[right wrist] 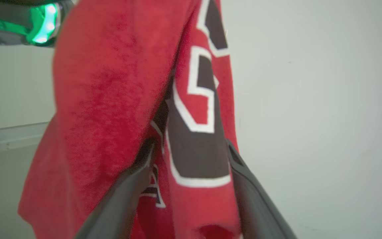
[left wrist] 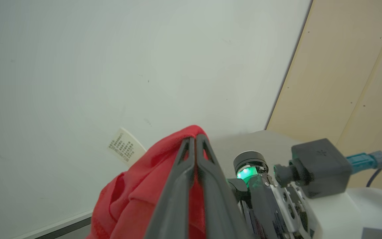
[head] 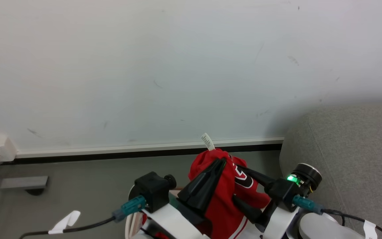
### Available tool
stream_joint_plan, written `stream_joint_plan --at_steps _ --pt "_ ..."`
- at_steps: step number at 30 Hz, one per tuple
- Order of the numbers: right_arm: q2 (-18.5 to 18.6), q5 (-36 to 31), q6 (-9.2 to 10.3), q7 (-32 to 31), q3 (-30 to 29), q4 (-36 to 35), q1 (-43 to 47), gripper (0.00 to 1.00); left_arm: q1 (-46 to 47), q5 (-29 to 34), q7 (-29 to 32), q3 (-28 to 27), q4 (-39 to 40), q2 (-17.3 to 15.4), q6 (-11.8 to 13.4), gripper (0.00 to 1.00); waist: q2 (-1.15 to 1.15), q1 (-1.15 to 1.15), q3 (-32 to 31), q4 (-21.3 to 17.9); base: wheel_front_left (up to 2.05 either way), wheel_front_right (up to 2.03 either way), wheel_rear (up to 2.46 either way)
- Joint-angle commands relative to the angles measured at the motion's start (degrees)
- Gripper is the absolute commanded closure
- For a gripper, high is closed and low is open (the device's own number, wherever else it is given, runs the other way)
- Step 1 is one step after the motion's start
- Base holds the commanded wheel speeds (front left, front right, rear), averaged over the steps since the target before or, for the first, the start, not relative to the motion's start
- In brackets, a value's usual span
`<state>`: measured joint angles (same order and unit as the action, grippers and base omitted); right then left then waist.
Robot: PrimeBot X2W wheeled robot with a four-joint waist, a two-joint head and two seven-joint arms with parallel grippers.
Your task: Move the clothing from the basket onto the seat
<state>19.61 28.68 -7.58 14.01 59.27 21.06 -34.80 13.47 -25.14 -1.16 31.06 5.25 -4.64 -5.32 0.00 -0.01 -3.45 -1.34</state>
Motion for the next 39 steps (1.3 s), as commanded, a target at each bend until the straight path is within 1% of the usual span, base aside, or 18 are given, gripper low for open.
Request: stream_joint_plan --at_steps 1,2,3,6,8,10,11,13,14,15,16,19,25,35,39 --pt "-0.4 2.0 0.16 -0.1 -0.3 0.8 -0.1 0.59 0.6 -0.2 -0.4 0.1 -0.3 0.1 0.0 0.98 0.0 0.01 0.0 0.1 0.0 0.0 0.0" --pt "-1.3 5.0 0.16 -0.2 -0.7 1.3 0.4 0.84 0.6 -0.2 -0.6 0.2 -0.8 0.2 0.1 0.97 0.0 0.01 0.0 0.3 0.0 0.0 0.0" --pt "-1.9 7.3 0.16 -0.3 -1.3 1.9 0.7 1.0 0.6 -0.3 -0.8 0.3 -1.2 0.2 0.1 0.98 0.0 0.01 -0.1 0.4 0.0 0.0 0.0" --pt "-2.3 12.0 0.16 -0.3 -1.6 2.7 0.1 1.0 0.6 -0.4 -1.2 0.6 -2.6 0.3 0.2 1.0 0.0 0.01 -0.1 0.4 0.0 0.0 0.0" --pt "-2.4 13.9 0.16 -0.1 -1.9 2.9 -0.2 1.0 0.6 0.2 -1.7 0.6 -3.6 0.0 0.5 1.0 0.0 0.01 -0.1 0.2 0.0 0.0 0.0" --pt "-2.3 15.8 0.16 0.2 -2.4 3.0 -0.2 1.0 0.5 0.6 -2.1 0.5 -4.6 -0.2 0.7 0.97 0.0 0.01 -0.1 0.0 0.0 0.0 0.0" --pt "-2.2 16.7 0.16 0.3 -2.8 3.0 -0.1 1.0 0.5 0.8 -2.3 0.5 -5.0 -0.2 0.8 0.91 0.0 0.01 -0.1 -0.1 0.0 0.0 0.0" --pt "-1.9 18.5 0.16 0.3 -3.6 2.7 0.1 1.0 0.5 1.1 -2.8 0.3 -5.9 -0.2 1.2 0.61 0.0 0.01 0.0 -0.4 0.0 0.0 0.0" --pt "-1.8 19.6 0.16 0.3 -4.0 2.5 0.3 1.0 0.5 1.3 -3.0 0.3 -6.3 -0.2 1.2 0.38 0.0 0.01 0.1 -0.6 0.0 0.0 0.0" --pt "-1.5 20.6 0.16 0.4 -4.6 2.4 0.5 1.0 0.5 1.5 -3.3 0.4 -6.8 -0.2 1.4 0.06 0.0 0.01 0.2 -0.8 0.0 0.0 0.0" --pt "-1.3 21.5 0.16 0.4 -5.0 2.2 0.6 1.0 0.6 1.7 -3.4 0.5 -7.2 -0.3 1.6 0.0 0.0 0.01 0.3 -1.0 0.0 0.0 0.0" --pt "-0.1 23.4 0.16 0.1 -6.2 2.1 0.5 1.0 0.9 2.4 -3.7 0.8 -8.8 -0.6 2.3 0.0 0.0 0.01 0.5 -1.8 0.0 0.0 0.0" --pt "2.2 24.5 0.16 0.4 -8.8 1.1 -0.1 1.0 1.4 3.3 -5.0 2.1 -10.8 -0.4 2.0 0.0 0.0 0.01 0.9 -4.3 0.0 0.0 0.0" --pt "5.5 23.6 0.16 0.7 -13.7 -1.4 0.7 1.0 2.0 3.8 -6.9 3.5 -13.0 -0.1 2.0 0.0 0.0 0.01 1.6 -12.1 0.0 0.0 0.0" --pt "6.5 23.0 0.15 0.3 -15.8 -2.6 1.3 1.0 2.6 3.7 -7.4 3.7 -13.3 -0.1 2.1 0.0 0.0 0.01 2.1 -14.7 0.0 0.0 0.0"
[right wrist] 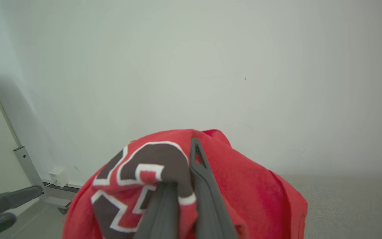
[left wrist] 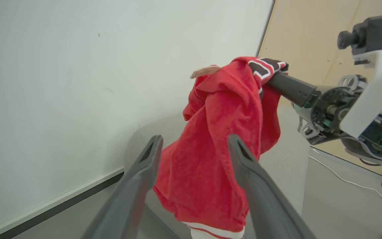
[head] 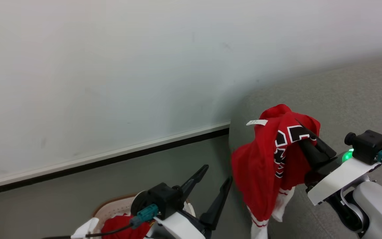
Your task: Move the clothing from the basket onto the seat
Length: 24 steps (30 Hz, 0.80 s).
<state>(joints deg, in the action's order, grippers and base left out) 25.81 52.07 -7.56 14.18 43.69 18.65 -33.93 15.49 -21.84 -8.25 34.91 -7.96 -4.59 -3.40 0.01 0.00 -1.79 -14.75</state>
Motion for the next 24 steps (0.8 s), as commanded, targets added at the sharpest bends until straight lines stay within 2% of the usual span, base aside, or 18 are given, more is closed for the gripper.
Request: stream_joint_plan --at_steps 1,7,13,19,24 --pt "0.5 -0.6 0.14 0.0 -0.9 -0.5 0.6 1.0 0.6 0.4 -0.4 -0.1 -0.2 -0.2 0.2 0.0 -0.01 0.0 0.6 -1.8 0.0 0.0 0.0" --pt "1.0 -1.8 0.14 -0.5 -4.4 -1.8 2.2 1.0 1.1 0.4 -0.3 0.3 -0.2 -0.5 0.2 0.0 -0.01 0.0 1.6 -3.6 0.0 0.0 0.0" --pt "0.9 -3.3 0.15 -1.1 -9.6 -1.9 3.2 1.0 2.8 1.0 0.6 1.1 0.7 -1.1 -0.2 0.0 -0.01 0.0 4.8 -3.1 0.0 0.0 0.0" --pt "0.7 -5.8 0.14 -1.1 -19.3 -0.1 -2.5 1.0 8.7 2.5 3.3 1.7 3.4 -2.7 -1.4 0.0 -0.01 0.0 14.8 -0.4 0.0 0.0 0.0" --pt "1.7 -9.1 0.14 -2.1 -29.1 3.9 -11.7 1.0 16.0 4.2 6.0 2.5 6.6 -4.7 -2.6 0.0 -0.01 0.0 25.2 2.7 0.0 0.0 0.0"
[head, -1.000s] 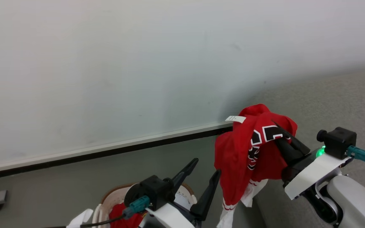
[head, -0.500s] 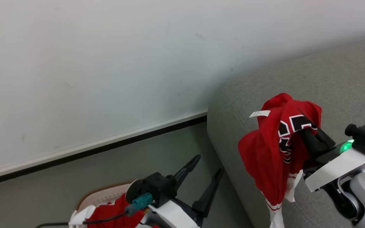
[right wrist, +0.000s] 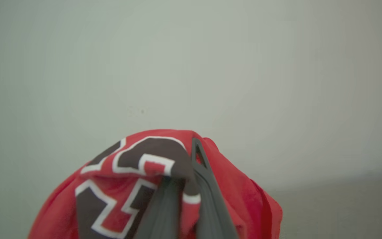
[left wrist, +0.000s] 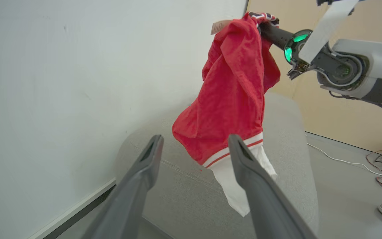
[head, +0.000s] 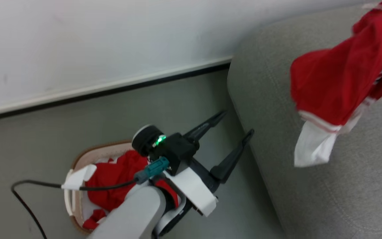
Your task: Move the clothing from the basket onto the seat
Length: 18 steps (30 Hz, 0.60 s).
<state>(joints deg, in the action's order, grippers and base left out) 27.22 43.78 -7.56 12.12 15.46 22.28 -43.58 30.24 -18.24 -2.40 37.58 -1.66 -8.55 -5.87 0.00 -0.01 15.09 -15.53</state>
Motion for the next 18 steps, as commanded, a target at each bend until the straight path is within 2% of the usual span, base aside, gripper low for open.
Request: stream_joint_plan --at_steps 1,10,14,18 --pt "0.7 -1.4 0.14 -0.9 -2.6 1.4 -4.2 1.0 2.4 0.7 0.6 -0.3 1.0 -1.0 -0.3 0.0 0.0 0.01 10.3 4.0 0.0 0.0 0.0" --pt "4.7 -12.1 0.14 -5.3 -17.6 13.1 -24.8 1.0 8.5 0.7 2.0 -0.2 5.1 -2.9 -1.0 0.0 0.0 0.01 23.0 7.5 0.0 0.0 0.0" --pt "4.1 -18.0 0.14 -5.6 -22.2 19.5 -27.8 1.0 8.4 0.2 0.9 -0.9 5.2 -2.8 -0.3 0.0 0.0 0.01 25.4 9.0 0.0 0.0 0.0" --pt "2.5 -21.5 0.14 -4.2 -25.7 25.1 -26.5 1.0 7.5 -0.3 -0.2 -1.0 4.3 -2.6 0.1 0.0 0.0 0.01 25.7 9.9 0.0 0.0 0.0"
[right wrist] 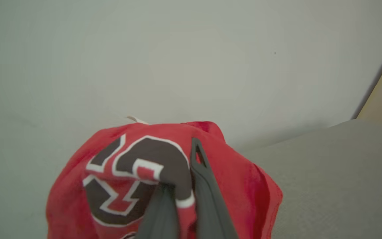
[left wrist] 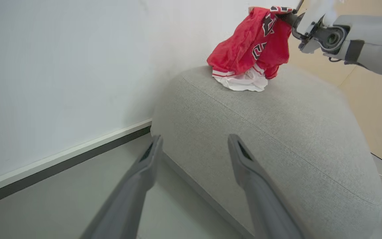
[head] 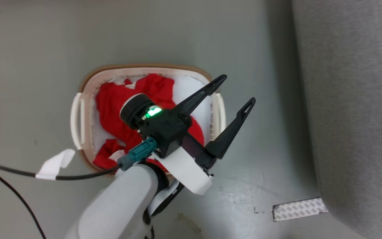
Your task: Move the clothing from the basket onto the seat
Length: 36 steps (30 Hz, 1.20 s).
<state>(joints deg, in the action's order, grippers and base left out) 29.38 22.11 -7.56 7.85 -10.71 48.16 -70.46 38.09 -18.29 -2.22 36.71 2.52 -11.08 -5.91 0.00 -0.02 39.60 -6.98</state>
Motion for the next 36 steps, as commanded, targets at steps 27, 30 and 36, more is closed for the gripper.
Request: stream_joint_plan --at_steps 27,30,36 --pt "-12.0 -12.9 0.14 7.4 3.5 -4.4 33.1 0.0 -17.4 -7.9 -10.5 -5.6 -13.4 -0.8 6.4 0.0 0.0 0.02 -27.8 1.1 0.0 0.0 0.0" --pt "-13.7 -13.5 0.14 7.3 4.1 -11.4 40.9 0.0 -21.8 -10.0 -11.9 -7.6 -15.3 -0.8 7.4 0.0 0.0 0.02 -33.0 1.5 0.0 0.0 0.0" --pt "-17.3 -15.1 0.14 7.3 4.5 -21.9 53.3 0.0 -28.9 -10.3 -13.0 -12.0 -17.0 -2.0 9.2 0.0 0.0 0.02 -39.9 3.0 0.0 0.0 0.0"
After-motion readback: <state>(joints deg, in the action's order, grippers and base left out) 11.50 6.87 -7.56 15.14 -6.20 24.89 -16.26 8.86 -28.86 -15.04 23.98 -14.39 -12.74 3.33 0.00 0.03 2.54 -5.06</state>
